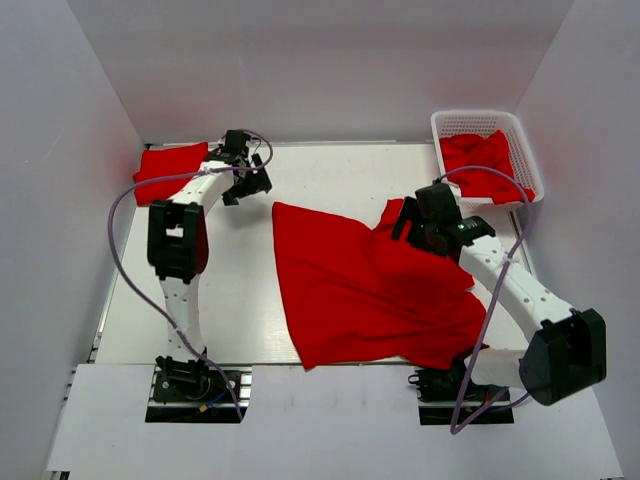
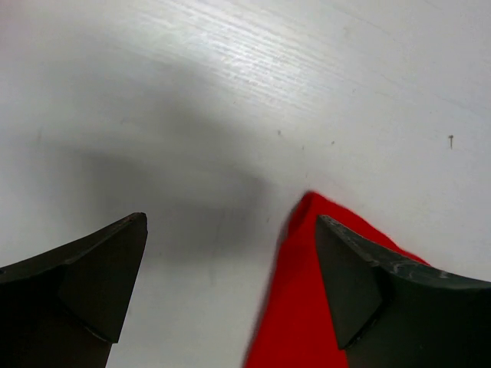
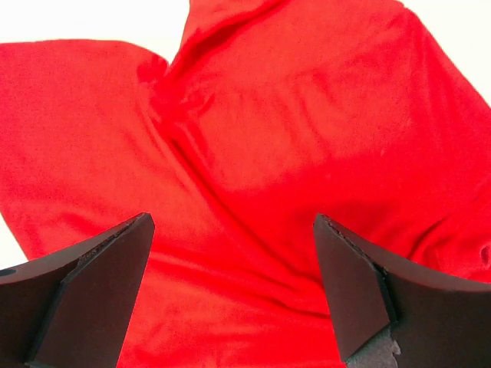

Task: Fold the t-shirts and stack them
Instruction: Flatten out the tshirt

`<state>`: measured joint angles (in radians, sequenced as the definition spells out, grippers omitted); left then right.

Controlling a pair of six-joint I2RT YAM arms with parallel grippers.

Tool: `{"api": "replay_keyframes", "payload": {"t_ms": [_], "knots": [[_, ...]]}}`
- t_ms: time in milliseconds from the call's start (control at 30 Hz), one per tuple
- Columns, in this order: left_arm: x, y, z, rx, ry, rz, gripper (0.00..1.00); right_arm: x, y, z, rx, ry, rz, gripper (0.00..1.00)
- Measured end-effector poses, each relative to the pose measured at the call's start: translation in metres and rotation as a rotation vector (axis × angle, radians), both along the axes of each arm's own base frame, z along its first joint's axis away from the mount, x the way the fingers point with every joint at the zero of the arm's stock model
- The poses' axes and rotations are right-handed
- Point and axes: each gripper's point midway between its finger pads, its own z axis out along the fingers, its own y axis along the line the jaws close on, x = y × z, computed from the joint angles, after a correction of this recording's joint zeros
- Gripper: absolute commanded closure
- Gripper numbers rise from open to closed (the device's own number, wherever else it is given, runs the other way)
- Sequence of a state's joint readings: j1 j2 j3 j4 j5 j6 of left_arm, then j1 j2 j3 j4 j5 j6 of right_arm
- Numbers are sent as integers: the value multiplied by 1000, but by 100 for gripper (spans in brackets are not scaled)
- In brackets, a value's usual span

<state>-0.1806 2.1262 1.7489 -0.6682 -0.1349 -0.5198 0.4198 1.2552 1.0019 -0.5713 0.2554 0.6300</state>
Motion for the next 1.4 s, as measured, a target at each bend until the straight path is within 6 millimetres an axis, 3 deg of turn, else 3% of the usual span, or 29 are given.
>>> {"api": "replay_keyframes", "payload": {"t_ms": [133,233,467,600,700,833,867,1133,1400], "knots": [[19,-13,-28,0,31,-77,0,11,-3,-4,-36,-2,-23,10],[17,-21,-46,4,62,-134,2,17,-5,-10,-56,11,-36,10],[16,-53,-45,-7,33,-281,9,20,-7,-27,-73,57,-47,10],[8,-61,-47,8,18,-320,22,20,-6,-29,-73,64,-46,10],[2,-62,-50,19,18,-327,42,22,-5,-29,-68,61,-43,10],[-4,-63,-53,25,10,-339,85,29,-4,-29,-64,44,-47,10],[-7,-63,-54,23,8,-345,100,32,-4,-30,-65,42,-48,10],[-34,-67,-53,16,7,-384,100,79,5,-29,-58,21,-83,10],[-74,-47,-49,66,55,-362,100,111,-10,-50,-70,59,-141,10]]}}
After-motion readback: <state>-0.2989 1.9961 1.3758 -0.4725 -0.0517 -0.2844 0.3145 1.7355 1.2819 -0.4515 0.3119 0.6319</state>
